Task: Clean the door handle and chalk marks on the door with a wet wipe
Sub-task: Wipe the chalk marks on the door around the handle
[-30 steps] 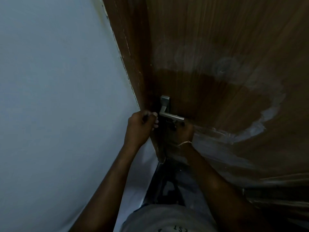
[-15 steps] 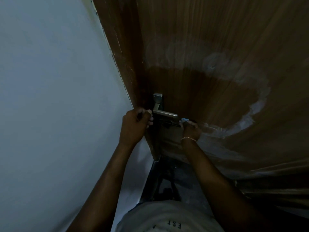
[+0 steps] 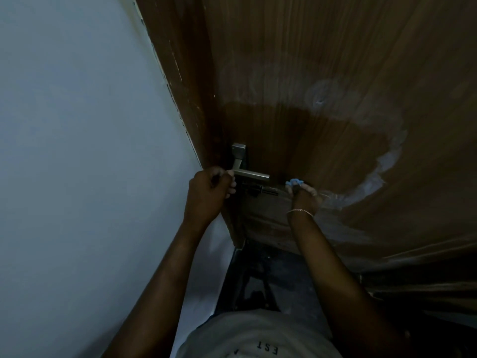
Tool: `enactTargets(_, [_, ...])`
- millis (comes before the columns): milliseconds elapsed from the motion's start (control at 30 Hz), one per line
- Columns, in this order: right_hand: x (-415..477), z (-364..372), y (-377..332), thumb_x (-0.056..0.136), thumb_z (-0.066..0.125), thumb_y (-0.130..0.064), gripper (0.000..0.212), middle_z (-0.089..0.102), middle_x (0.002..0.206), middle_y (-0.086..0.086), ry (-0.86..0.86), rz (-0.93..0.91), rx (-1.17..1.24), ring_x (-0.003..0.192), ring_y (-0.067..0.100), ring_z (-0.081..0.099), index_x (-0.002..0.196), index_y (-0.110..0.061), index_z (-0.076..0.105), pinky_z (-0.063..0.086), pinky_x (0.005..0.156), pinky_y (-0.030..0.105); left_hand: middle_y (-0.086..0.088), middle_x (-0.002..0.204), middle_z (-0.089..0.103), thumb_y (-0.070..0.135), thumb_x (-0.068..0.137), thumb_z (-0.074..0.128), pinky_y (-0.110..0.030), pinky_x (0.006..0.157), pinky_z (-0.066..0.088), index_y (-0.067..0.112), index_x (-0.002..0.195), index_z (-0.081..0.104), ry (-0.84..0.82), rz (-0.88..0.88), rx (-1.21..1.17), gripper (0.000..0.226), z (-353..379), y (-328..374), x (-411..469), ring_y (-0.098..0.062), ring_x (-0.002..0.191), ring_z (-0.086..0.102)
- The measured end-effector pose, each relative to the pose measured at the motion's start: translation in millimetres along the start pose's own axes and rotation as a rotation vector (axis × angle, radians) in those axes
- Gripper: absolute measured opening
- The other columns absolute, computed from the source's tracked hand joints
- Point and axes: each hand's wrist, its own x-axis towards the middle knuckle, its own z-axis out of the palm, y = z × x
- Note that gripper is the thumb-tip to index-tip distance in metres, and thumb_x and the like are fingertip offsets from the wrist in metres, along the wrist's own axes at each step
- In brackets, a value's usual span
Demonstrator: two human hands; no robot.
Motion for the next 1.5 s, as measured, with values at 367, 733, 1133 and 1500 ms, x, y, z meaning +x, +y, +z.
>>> enactTargets(367, [11.9,-18.0,-11.8,0.082,0.067,0.012,0.022,0.065,0.077,0.016,0.043,-0.195,0.153,0.053,0.012,0.066,0.081,-0.006,0.055,0.052,0.047,0.020,-0.003,0.085,0.074,0.024,0.100,0.056,-0.023,0.068,0.059,0.008,0.095,0.070,-0.062,0.013,0.019,0.022,9.3,-1.1,7.6,-0.015,0.076,0.073])
enactTargets(733, [39.0,-50.9,-16.8,0.076,0.071,0.010,0.012,0.069,0.086,0.018,0.310,-0.224,-0.085,0.052,0.000,0.062,0.086,0.011,0.065,0.055,0.055,0.016,-0.003,0.083,0.073,0.025,0.099,0.056,-0.016,0.065,0.056,0.007,0.093,0.070,-0.100,0.039,0.012,0.024,16.4,6.1,13.4,-0.011,0.074,0.071])
enactTargets(1133, [25.7,-50.9,-21.8,0.079,0.075,-0.001,0.016,0.072,0.084,0.018,0.216,-0.283,-0.179,0.046,-0.005,0.062,0.091,0.007,0.067,0.047,0.047,0.012,-0.001,0.082,0.072,0.026,0.099,0.056,-0.014,0.063,0.054,0.007,0.095,0.070,-0.176,0.045,0.028,0.024,32.2,5.6,16.6,-0.010,0.072,0.071])
enactTargets(1500, [15.2,-61.0,-19.6,0.080,0.074,-0.001,0.011,0.072,0.089,0.014,0.314,-0.418,-0.219,0.073,0.019,0.069,0.088,-0.001,0.067,0.056,0.065,0.021,-0.004,0.082,0.073,0.027,0.099,0.056,-0.019,0.065,0.056,0.007,0.095,0.069,-0.210,0.043,0.027,0.025,38.1,3.1,19.1,-0.015,0.074,0.072])
